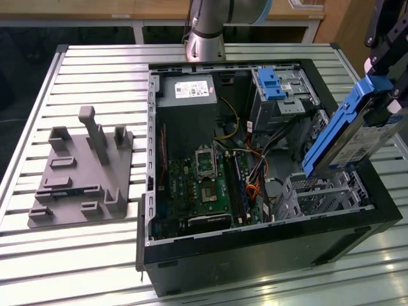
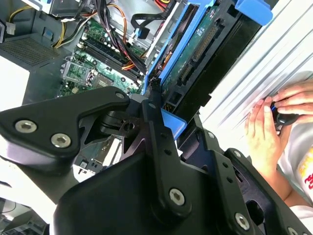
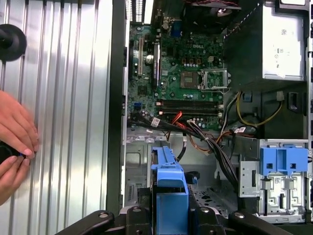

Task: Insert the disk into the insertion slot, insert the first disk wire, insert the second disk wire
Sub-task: 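Insert the disk into the insertion slot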

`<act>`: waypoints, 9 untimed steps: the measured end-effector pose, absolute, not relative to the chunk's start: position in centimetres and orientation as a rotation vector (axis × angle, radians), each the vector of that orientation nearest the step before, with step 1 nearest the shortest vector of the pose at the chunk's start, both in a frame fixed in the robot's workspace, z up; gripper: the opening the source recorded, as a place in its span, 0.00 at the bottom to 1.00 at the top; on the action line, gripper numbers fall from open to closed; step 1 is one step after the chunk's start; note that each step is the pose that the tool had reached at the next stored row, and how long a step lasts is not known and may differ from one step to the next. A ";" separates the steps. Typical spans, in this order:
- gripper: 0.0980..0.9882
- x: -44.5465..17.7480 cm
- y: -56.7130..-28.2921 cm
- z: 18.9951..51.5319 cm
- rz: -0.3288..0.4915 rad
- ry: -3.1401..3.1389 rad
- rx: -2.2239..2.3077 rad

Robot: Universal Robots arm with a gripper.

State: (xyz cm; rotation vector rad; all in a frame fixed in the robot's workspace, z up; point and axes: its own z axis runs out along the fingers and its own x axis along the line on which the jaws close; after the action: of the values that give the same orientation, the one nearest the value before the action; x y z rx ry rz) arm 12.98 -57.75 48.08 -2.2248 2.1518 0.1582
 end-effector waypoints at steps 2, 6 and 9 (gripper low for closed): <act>0.30 13.0 -57.7 47.9 0.158 2.150 -2.227; 0.30 12.9 -57.7 47.5 0.158 2.149 -2.228; 0.30 12.9 -57.7 47.4 0.158 2.149 -2.228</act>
State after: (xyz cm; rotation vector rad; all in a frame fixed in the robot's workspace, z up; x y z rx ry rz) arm 12.91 -57.73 47.38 -2.2277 2.1489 0.1583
